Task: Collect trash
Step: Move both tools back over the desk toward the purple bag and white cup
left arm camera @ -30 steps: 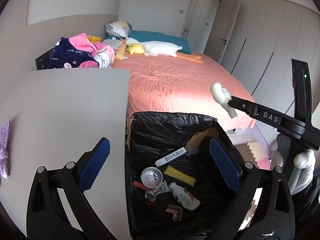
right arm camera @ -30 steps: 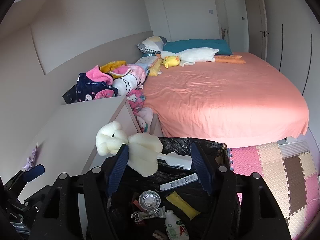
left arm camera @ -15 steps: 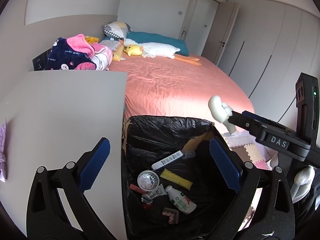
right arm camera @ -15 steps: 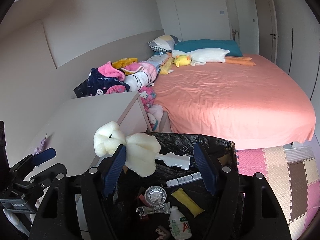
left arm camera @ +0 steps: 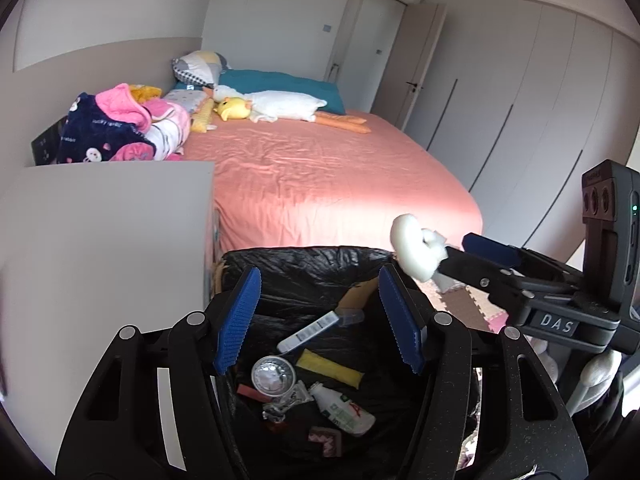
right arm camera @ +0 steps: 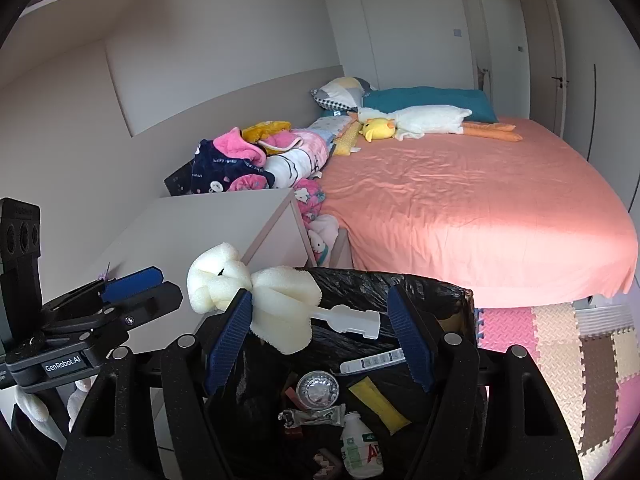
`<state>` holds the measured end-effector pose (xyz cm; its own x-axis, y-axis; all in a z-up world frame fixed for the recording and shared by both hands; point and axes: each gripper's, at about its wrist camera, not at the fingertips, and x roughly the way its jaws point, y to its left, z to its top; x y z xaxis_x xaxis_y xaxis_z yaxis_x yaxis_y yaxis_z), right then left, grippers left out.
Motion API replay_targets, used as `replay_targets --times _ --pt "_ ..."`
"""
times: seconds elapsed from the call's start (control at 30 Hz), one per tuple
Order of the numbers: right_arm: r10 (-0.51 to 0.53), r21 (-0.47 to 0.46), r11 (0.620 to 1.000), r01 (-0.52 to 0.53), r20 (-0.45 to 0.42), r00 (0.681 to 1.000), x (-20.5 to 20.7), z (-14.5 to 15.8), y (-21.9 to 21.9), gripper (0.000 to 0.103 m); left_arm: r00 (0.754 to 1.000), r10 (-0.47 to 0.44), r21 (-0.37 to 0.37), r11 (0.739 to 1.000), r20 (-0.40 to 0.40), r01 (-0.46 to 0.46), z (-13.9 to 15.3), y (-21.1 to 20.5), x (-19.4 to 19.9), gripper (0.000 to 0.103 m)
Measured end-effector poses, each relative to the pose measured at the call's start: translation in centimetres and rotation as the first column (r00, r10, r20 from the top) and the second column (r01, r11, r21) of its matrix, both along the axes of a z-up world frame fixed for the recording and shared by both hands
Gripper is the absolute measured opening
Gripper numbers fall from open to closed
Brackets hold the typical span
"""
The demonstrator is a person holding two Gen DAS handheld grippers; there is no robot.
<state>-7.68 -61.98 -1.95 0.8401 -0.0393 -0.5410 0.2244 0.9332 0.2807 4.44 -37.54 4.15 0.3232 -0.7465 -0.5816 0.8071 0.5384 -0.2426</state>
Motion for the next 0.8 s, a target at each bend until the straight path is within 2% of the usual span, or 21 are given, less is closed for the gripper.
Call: replay_targets --times 0.37,0.5,0.8 --pt "0.006 0.000 1.000 -0.006 0.008 1.000 -0.2 -0.1 -0.2 0.070 0.993 -0.113 -0.028 0.993 0.019 0.114 1.2 -1.5 -1.8 0.060" --pt "0.028 -0.002 1.000 -0.028 0.028 0.999 -0.8 0.3 -0.1 0.070 0.994 -0.108 0.014 0.994 0.034 0.108 0.8 -2.7 -1.6 0.060" --pt "0.017 0.006 1.000 -0.018 0.036 0.999 -1.1 0.5 -0.6 0.070 0.997 -0.070 0.013 0.997 0.014 0.070 0.6 -2.1 -0.8 0.060"
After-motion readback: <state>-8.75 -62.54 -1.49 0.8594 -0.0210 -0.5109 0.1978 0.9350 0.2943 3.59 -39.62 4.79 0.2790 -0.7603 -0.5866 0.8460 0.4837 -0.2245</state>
